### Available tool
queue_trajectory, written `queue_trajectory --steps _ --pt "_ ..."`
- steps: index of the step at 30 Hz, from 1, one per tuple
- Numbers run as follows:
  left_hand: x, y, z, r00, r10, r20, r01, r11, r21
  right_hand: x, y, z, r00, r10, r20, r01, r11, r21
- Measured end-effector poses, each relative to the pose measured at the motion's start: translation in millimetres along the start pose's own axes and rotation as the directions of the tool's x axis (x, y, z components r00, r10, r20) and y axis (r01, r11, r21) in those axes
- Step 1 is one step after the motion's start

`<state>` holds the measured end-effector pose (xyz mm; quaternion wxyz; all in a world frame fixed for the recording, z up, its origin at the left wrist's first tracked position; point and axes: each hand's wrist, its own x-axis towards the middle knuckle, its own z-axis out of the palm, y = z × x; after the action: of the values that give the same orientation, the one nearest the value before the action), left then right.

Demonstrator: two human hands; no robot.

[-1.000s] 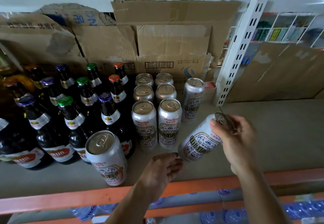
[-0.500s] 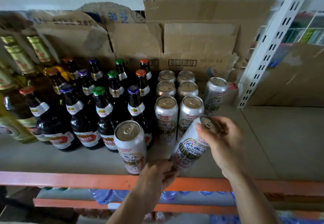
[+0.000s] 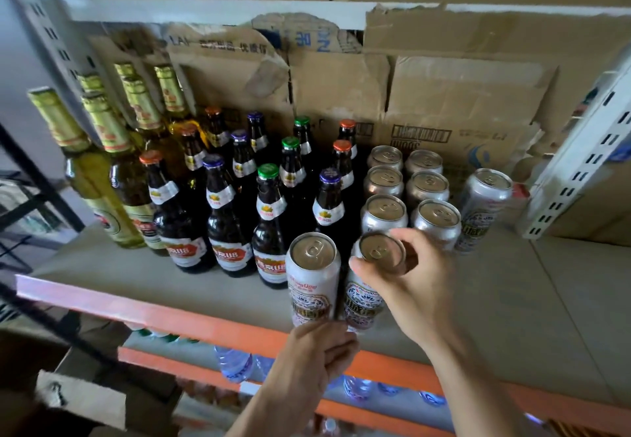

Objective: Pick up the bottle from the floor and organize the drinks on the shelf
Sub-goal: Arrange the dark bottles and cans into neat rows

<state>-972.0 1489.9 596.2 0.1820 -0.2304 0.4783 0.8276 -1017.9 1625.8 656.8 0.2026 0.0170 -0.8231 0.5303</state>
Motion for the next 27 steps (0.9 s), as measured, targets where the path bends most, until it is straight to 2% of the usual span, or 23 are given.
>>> queue_trajectory --steps 4,11,18,27 --pt "-1 1 -3 1.000 -0.020 -0.013 0.020 1.000 0.007 -1 -6 7 0.999 -0.028 0.046 0.030 0.999 -0.038" --pt "-1 0 7 0.996 -0.052 0.068 0.046 0.995 0.084 2 -1 -6 0.984 -0.049 0.172 0.050 0.999 -0.004" --pt "0 -7 31 0.969 -0.116 0.220 0.075 0.979 0.190 7 22 -29 0.999 0.022 0.026 -0.024 0.997 0.079" --pt "16 -19 80 0.930 -0.206 0.305 0.121 0.954 0.275 21 60 -75 0.981 0.148 -0.128 -0.139 0.987 0.076"
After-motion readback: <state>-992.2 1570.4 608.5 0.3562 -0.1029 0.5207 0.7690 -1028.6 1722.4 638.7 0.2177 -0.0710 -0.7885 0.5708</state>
